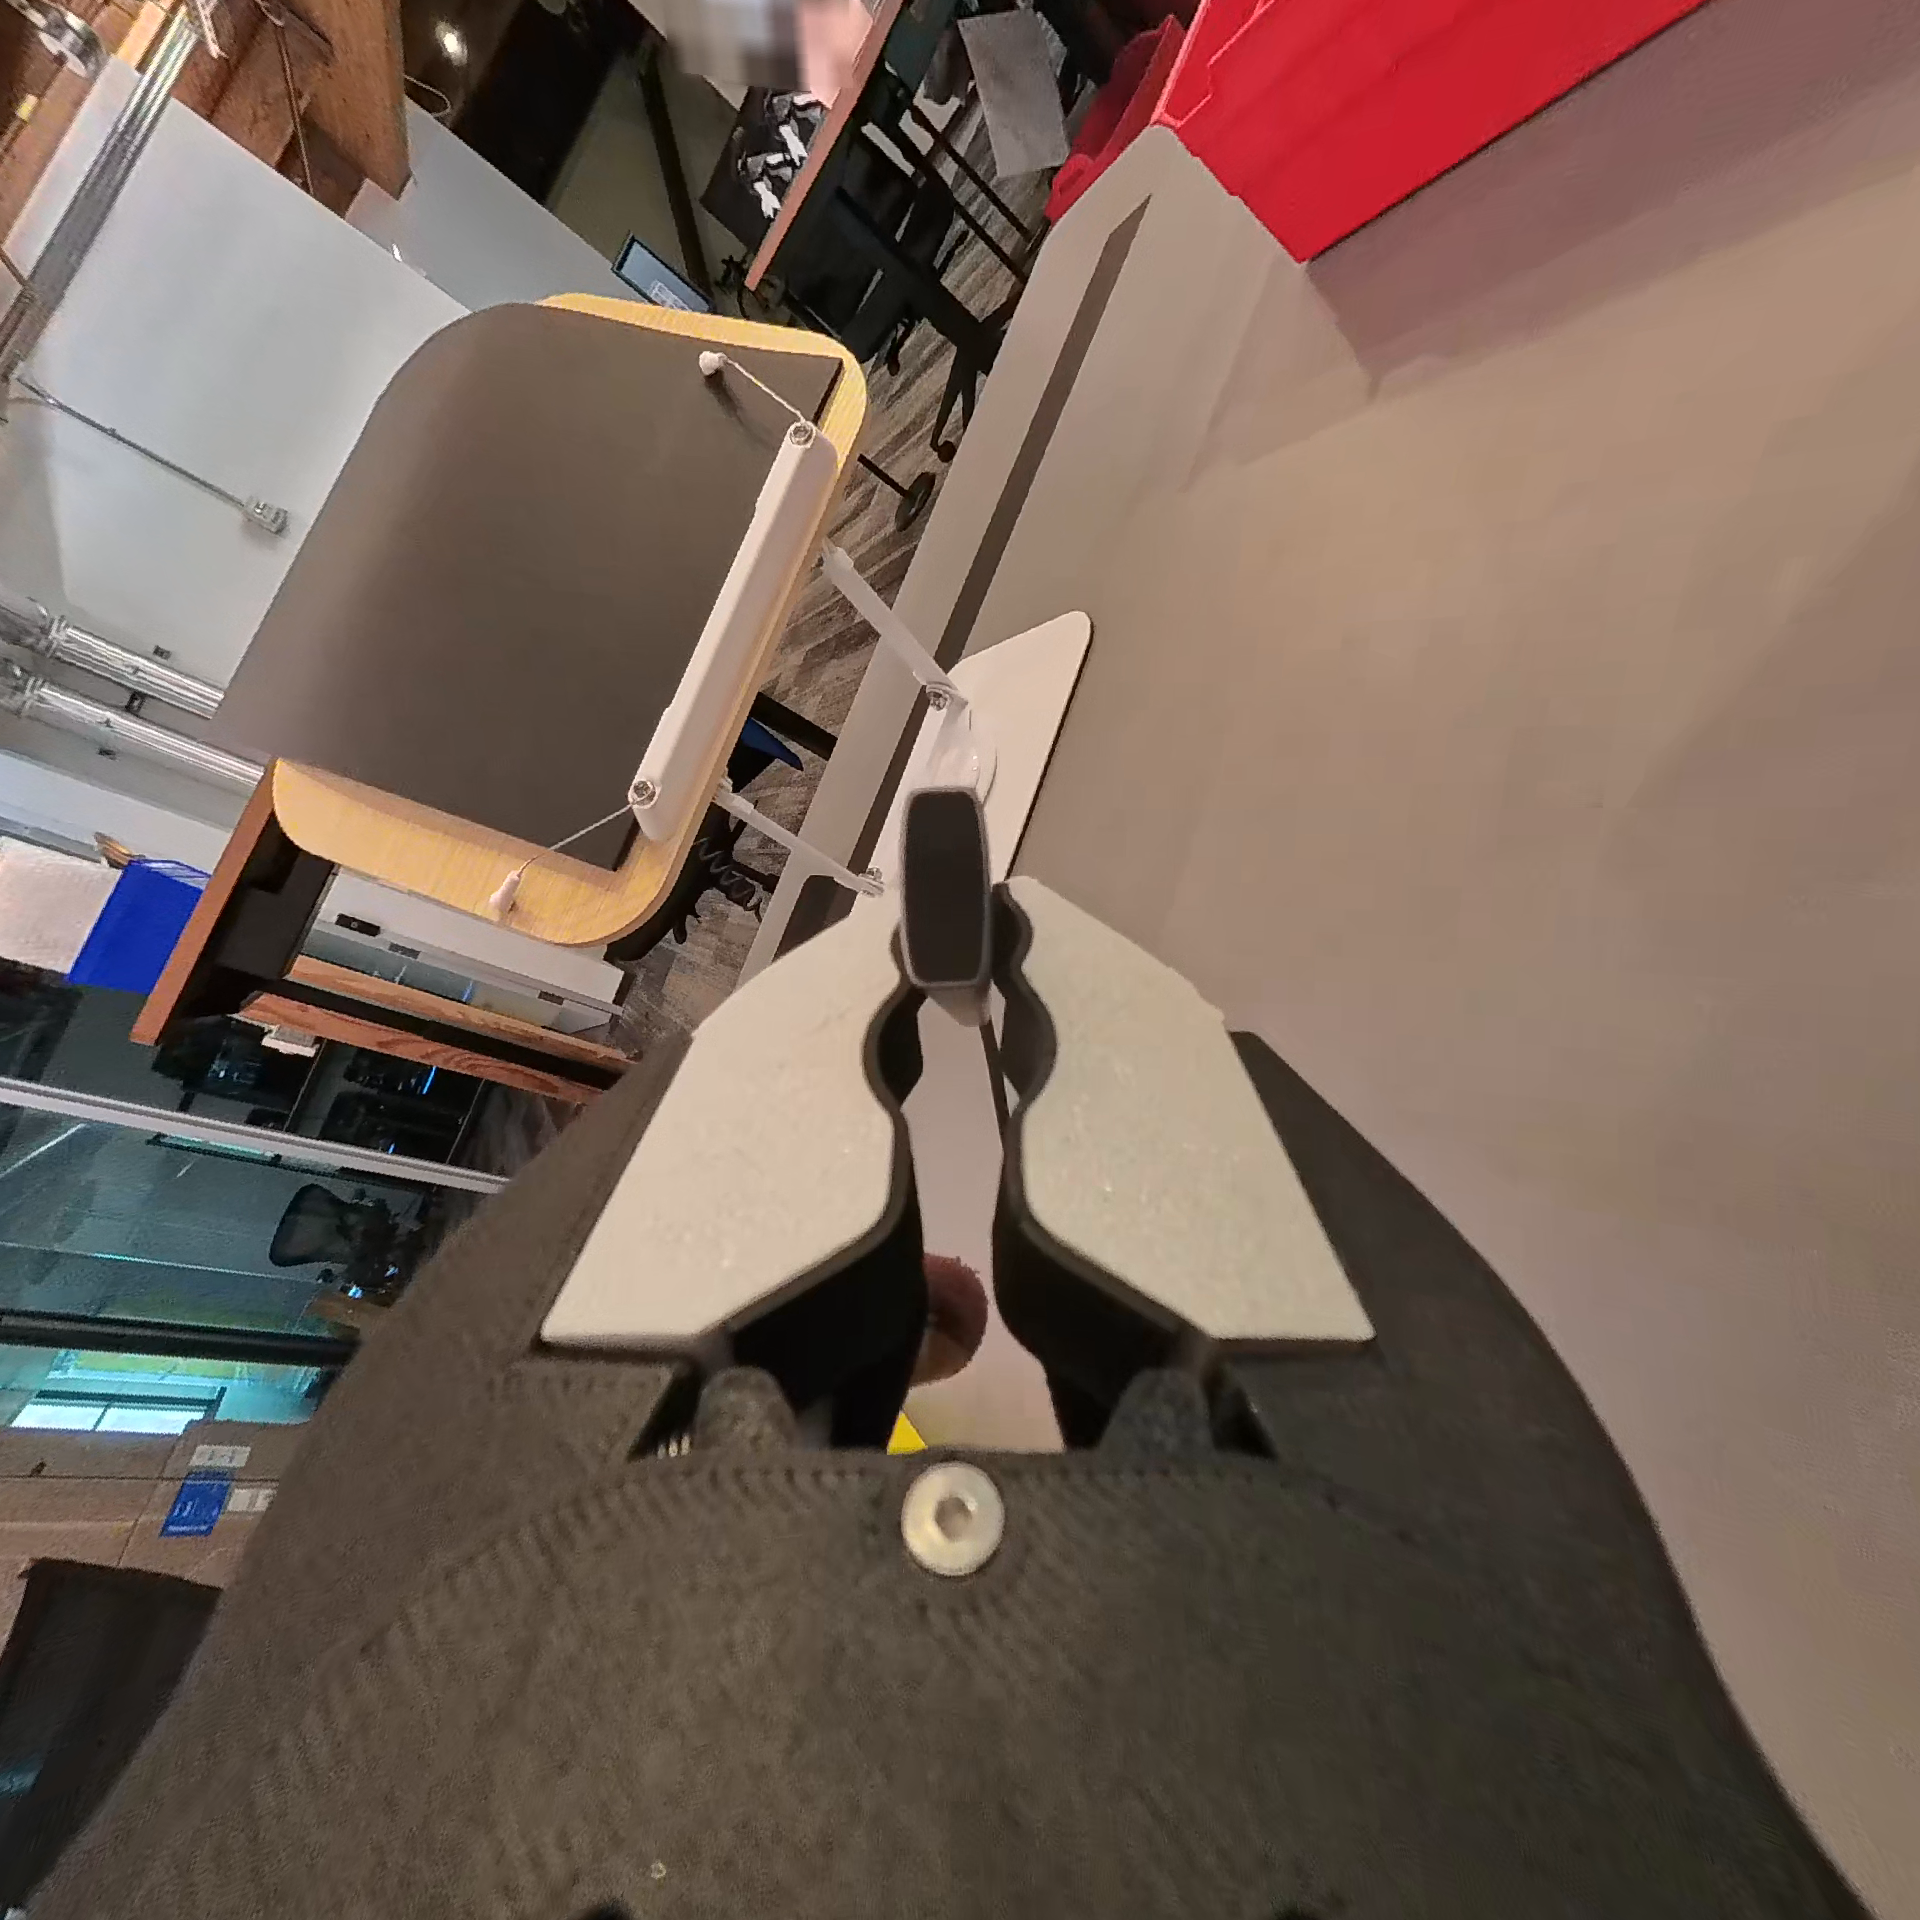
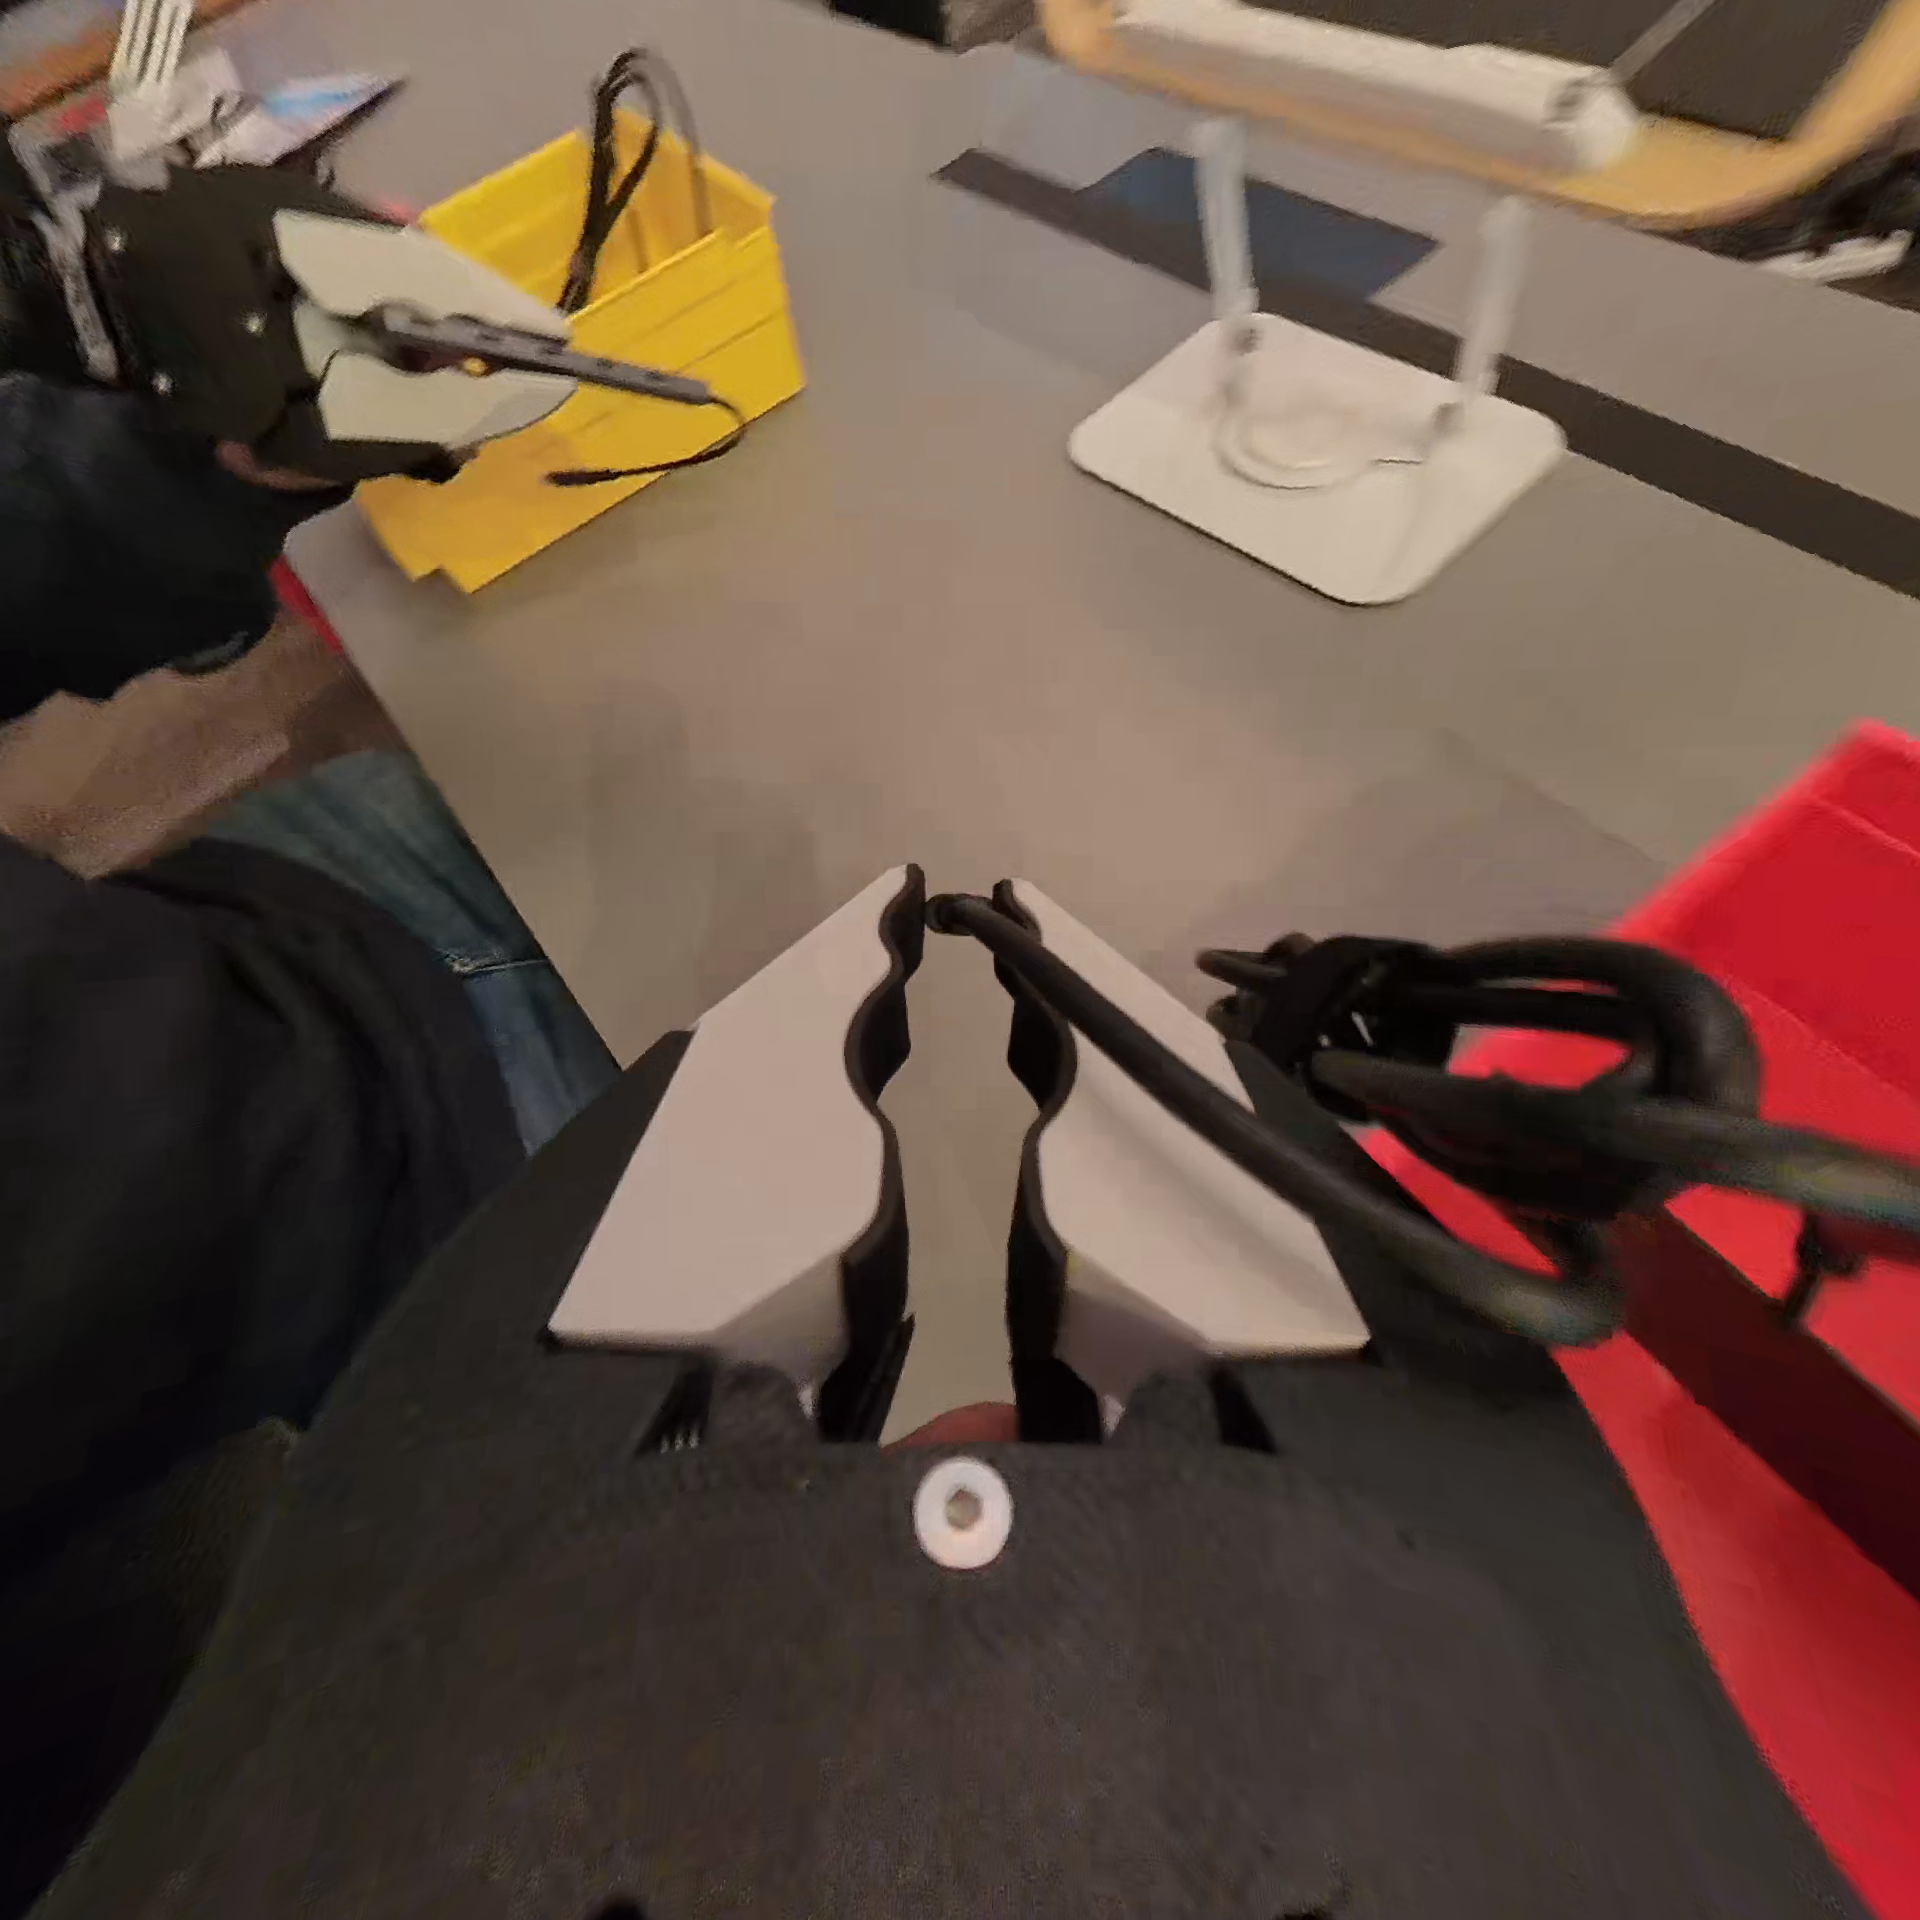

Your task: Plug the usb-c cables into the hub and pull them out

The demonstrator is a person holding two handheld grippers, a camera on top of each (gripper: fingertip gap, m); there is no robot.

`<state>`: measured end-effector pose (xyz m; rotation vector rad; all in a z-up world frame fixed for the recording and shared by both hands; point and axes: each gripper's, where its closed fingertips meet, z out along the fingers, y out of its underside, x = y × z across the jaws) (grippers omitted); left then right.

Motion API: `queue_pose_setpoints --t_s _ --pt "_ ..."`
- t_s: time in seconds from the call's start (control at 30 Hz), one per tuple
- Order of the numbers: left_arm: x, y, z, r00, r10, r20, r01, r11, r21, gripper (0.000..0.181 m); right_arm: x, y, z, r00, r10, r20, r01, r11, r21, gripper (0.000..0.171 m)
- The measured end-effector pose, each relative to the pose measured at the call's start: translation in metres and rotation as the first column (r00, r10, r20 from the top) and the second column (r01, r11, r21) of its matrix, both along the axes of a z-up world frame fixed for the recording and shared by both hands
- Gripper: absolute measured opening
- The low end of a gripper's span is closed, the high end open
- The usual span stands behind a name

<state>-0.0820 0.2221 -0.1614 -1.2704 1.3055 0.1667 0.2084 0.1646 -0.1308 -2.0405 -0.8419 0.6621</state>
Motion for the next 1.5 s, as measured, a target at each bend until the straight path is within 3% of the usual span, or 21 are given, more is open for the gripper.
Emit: queue_pose_setpoints --t_s 0.17,0.3,0.47,0.63,0.77,0.83,0.97,1.03,1.1,1.17,1.3,1.5 --pt "0.003 0.001 -0.005 1.000 -0.004 -0.010 0.004 1.000 -0.009 0.010 0.085 0.004 -0.009 0.979 -0.202 -0.042 0.199 0.978 -0.058 0.010" --pt "0.006 0.000 -0.010 1.000 -0.009 -0.017 0.008 1.000 -0.020 0.010 0.113 0.005 -0.056 0.961 -0.273 -0.046 0.256 0.940 -0.224 0.011" --pt "0.010 -0.002 -0.015 0.999 -0.014 -0.036 0.013 0.999 -0.032 0.010 0.129 0.010 -0.119 0.940 -0.324 0.107 0.340 0.859 -0.383 0.042" --pt "0.010 -0.002 -0.017 0.999 -0.012 -0.052 0.011 0.999 -0.033 0.010 0.151 0.002 -0.113 0.895 -0.314 0.318 0.414 0.849 -0.329 0.048" --pt "0.011 -0.001 -0.018 0.999 -0.016 -0.045 0.015 0.999 -0.040 0.010 0.154 -0.004 -0.082 0.855 -0.330 0.401 0.435 0.877 -0.205 0.045" --pt "0.014 -0.003 -0.016 0.999 -0.025 -0.038 0.024 0.999 -0.036 0.010 0.134 -0.001 -0.055 0.866 -0.322 0.383 0.386 0.917 -0.102 0.042" --pt "0.023 -0.008 -0.010 0.999 -0.039 -0.032 0.039 0.999 -0.016 0.010 0.017 0.001 0.008 0.969 -0.111 0.220 0.084 0.988 0.128 0.040" --pt "0.027 -0.012 -0.009 0.998 -0.051 -0.046 0.051 0.999 -0.010 0.010 -0.052 -0.003 0.036 0.975 0.021 0.220 -0.096 0.936 0.340 0.036" --pt "0.030 -0.017 -0.010 0.996 -0.062 -0.067 0.060 0.998 -0.027 0.010 -0.120 -0.015 0.053 0.957 0.132 0.258 -0.253 0.814 0.523 0.030" --pt "0.032 -0.021 -0.011 0.994 -0.072 -0.084 0.070 0.997 -0.033 0.010 -0.180 -0.032 0.047 0.904 0.244 0.350 -0.414 0.699 0.583 0.028" --pt "0.034 -0.026 -0.012 0.989 -0.084 -0.123 0.080 0.996 -0.040 0.010 -0.247 -0.033 0.017 0.796 0.240 0.556 -0.585 0.541 0.604 0.025" --pt "0.035 -0.035 -0.011 0.979 -0.111 -0.169 0.102 0.993 -0.060 0.010 -0.276 -0.018 -0.011 0.709 0.185 0.680 -0.673 0.467 0.574 0.012"
